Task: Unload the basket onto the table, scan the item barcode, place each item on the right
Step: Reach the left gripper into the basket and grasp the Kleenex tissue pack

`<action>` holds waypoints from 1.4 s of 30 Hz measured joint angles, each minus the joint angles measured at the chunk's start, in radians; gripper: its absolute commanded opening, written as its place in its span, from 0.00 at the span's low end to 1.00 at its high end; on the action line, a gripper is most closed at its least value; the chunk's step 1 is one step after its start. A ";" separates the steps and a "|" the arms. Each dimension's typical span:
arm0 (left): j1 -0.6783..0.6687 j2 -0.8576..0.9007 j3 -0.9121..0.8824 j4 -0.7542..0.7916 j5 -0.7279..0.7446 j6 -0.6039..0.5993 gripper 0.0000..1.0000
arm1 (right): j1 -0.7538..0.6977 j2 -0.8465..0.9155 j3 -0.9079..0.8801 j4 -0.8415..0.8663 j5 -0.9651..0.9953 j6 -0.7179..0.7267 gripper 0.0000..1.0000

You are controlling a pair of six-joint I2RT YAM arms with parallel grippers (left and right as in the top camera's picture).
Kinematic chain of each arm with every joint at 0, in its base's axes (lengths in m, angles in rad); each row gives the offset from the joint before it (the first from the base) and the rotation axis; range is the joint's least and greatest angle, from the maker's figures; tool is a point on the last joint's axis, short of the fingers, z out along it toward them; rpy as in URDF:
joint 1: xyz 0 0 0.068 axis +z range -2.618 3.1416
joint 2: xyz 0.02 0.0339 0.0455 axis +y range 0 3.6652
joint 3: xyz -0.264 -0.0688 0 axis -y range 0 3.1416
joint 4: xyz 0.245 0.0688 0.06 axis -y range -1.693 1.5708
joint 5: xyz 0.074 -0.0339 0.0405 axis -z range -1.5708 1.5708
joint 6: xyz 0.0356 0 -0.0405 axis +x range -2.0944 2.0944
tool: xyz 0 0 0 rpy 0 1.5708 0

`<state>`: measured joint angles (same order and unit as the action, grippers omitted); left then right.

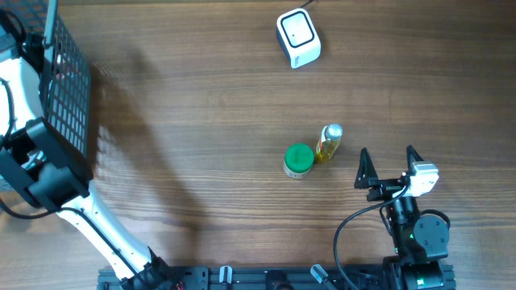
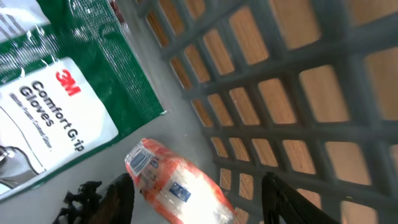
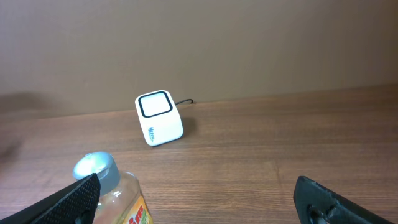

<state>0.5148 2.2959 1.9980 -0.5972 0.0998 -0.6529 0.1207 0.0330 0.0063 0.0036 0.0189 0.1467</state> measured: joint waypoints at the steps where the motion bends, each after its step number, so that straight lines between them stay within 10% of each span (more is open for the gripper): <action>1: -0.003 0.009 0.000 0.000 0.000 -0.003 0.47 | 0.000 0.000 0.000 0.000 0.000 0.000 1.00; 10: 0.005 0.031 0.000 -0.091 -0.016 -0.015 0.36 | 0.000 0.000 0.000 0.000 0.000 0.000 1.00; 18: 0.059 0.031 0.000 -0.210 -0.026 -0.013 0.72 | 0.000 0.000 0.000 0.000 0.000 0.000 1.00; 24: 0.087 0.031 0.000 -0.230 -0.026 0.006 0.73 | 0.000 0.000 0.000 0.000 0.000 0.000 1.00; 42: 0.045 0.010 0.000 -0.112 0.055 0.676 0.76 | 0.000 0.000 0.000 0.000 0.000 0.000 0.99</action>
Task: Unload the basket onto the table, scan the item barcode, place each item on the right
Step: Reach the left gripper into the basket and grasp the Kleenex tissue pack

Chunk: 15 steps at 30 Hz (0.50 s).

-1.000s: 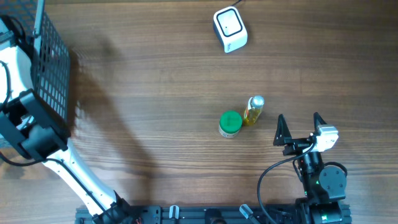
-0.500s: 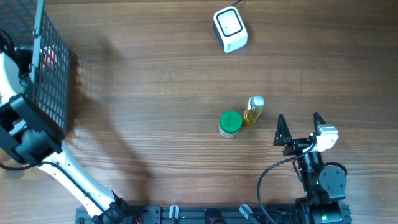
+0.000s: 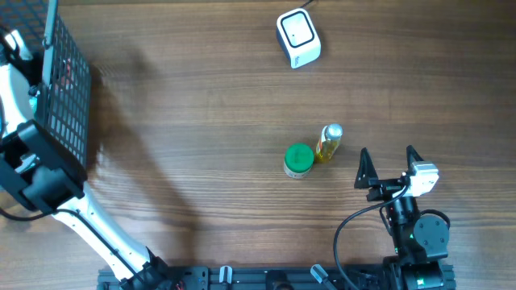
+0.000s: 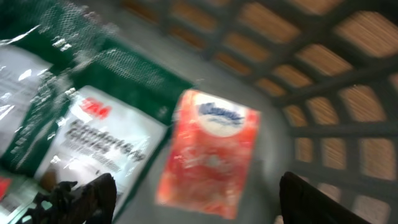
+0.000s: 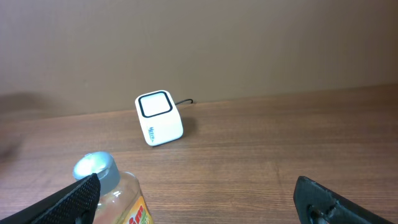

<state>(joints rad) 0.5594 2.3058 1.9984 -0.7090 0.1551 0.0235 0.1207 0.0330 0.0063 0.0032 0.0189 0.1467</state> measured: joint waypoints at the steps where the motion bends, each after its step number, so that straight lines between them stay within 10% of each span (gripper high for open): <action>1: -0.008 0.000 0.000 0.006 0.000 0.015 0.76 | 0.000 0.000 0.000 0.000 0.000 0.000 1.00; 15: -0.024 0.000 0.000 0.036 -0.015 0.058 0.56 | 0.000 0.000 0.000 0.000 0.000 0.000 1.00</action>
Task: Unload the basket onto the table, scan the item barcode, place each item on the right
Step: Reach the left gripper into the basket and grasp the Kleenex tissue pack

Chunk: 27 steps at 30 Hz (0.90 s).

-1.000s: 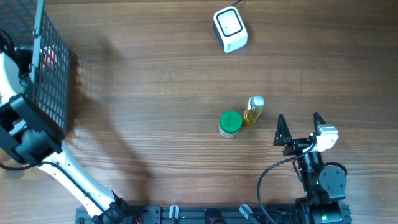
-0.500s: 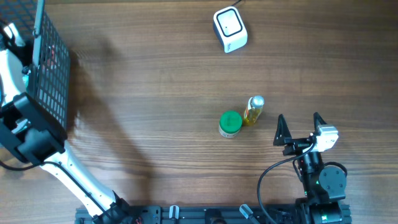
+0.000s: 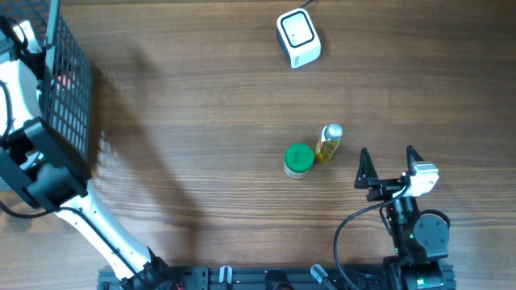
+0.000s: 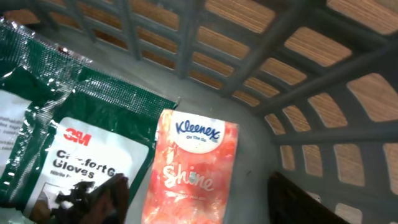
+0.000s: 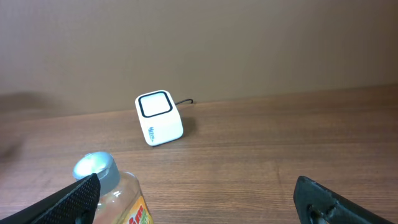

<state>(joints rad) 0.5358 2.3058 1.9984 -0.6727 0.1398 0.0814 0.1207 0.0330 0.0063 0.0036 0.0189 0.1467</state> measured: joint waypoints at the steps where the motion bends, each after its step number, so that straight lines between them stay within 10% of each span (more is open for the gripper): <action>1: 0.004 0.000 0.000 0.000 0.000 -0.003 0.55 | 0.000 0.000 0.000 0.000 0.000 0.000 1.00; 27: 0.086 0.106 0.000 0.055 0.140 -0.011 0.39 | 0.000 0.000 0.000 0.000 0.000 0.000 1.00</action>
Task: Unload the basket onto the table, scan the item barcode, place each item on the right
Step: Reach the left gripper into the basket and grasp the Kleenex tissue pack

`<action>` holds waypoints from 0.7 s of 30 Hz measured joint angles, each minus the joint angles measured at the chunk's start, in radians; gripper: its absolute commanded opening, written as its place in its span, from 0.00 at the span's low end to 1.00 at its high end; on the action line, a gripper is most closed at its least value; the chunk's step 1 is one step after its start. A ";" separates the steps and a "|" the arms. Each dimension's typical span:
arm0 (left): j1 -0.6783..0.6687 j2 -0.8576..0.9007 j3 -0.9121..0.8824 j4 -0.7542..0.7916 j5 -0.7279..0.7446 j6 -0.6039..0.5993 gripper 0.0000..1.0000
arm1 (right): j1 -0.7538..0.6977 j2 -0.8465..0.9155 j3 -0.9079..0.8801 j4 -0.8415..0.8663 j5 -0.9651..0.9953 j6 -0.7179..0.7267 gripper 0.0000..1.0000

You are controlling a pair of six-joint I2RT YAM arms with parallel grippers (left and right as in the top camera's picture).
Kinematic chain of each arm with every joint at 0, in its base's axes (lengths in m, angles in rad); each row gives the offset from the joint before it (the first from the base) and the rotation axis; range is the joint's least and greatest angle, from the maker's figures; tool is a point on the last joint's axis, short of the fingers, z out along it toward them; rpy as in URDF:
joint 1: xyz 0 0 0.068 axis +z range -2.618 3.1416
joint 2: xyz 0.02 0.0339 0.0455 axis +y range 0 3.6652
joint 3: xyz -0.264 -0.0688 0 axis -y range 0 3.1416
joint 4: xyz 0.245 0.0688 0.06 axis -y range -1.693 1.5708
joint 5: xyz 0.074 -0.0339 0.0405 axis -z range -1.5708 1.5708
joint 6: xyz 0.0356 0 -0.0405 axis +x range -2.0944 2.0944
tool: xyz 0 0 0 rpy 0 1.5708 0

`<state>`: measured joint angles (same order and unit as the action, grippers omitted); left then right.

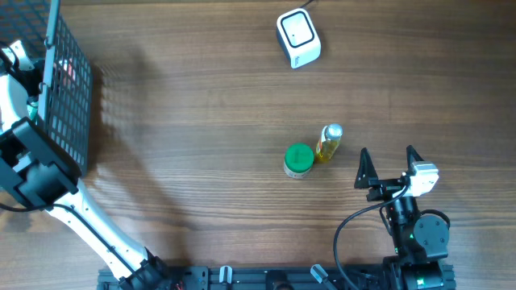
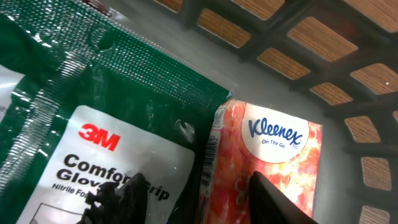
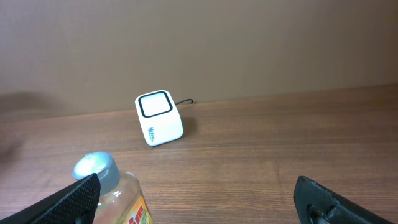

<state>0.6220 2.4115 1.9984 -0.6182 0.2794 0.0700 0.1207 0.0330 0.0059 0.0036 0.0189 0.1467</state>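
My left gripper (image 2: 199, 202) is inside the black wire basket (image 1: 68, 89), open and low over an orange Kleenex tissue pack (image 2: 273, 155). One of its fingers (image 2: 124, 199) lies over a green-and-white 3M gloves pack (image 2: 81, 124), the other (image 2: 280, 199) over the tissue pack. The white barcode scanner (image 1: 298, 38) stands at the table's far side, also in the right wrist view (image 3: 159, 118). My right gripper (image 1: 390, 165) rests open near the front right, holding nothing.
A green-lidded jar (image 1: 299, 159) and a yellow bottle with a silver cap (image 1: 329, 142) stand mid-table, just left of the right gripper; the bottle (image 3: 112, 190) shows by its left finger. The basket wall (image 2: 323, 68) closes in behind the packs.
My left gripper has come closer to the tissue pack and the gloves pack; both fill more of the view and the pack's left edge now lies between the fingers. The right arm is unmoved.
My left gripper was open in the basket with the tissue pack lying slantwise near its fingers. Then the view was blurred, with the pack farther off. Then the pack showed its Kleenex face beside the gloves. Now the open fingers straddle it closely. The right arm stayed still.
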 measured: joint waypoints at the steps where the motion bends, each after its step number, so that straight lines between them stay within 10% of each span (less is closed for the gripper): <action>1: 0.000 0.003 0.000 0.002 0.005 0.000 0.30 | 0.000 0.000 0.000 0.000 0.000 0.000 1.00; 7: -0.005 0.012 0.006 0.010 0.056 -0.001 0.04 | 0.000 0.000 0.000 0.000 0.000 0.000 1.00; 21: -0.005 -0.067 0.000 -0.017 0.005 -0.001 0.04 | 0.000 0.000 0.000 0.000 0.000 0.000 1.00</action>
<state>0.6174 2.3444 1.9980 -0.6353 0.2844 0.0689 0.1207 0.0330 0.0059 0.0036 0.0185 0.1467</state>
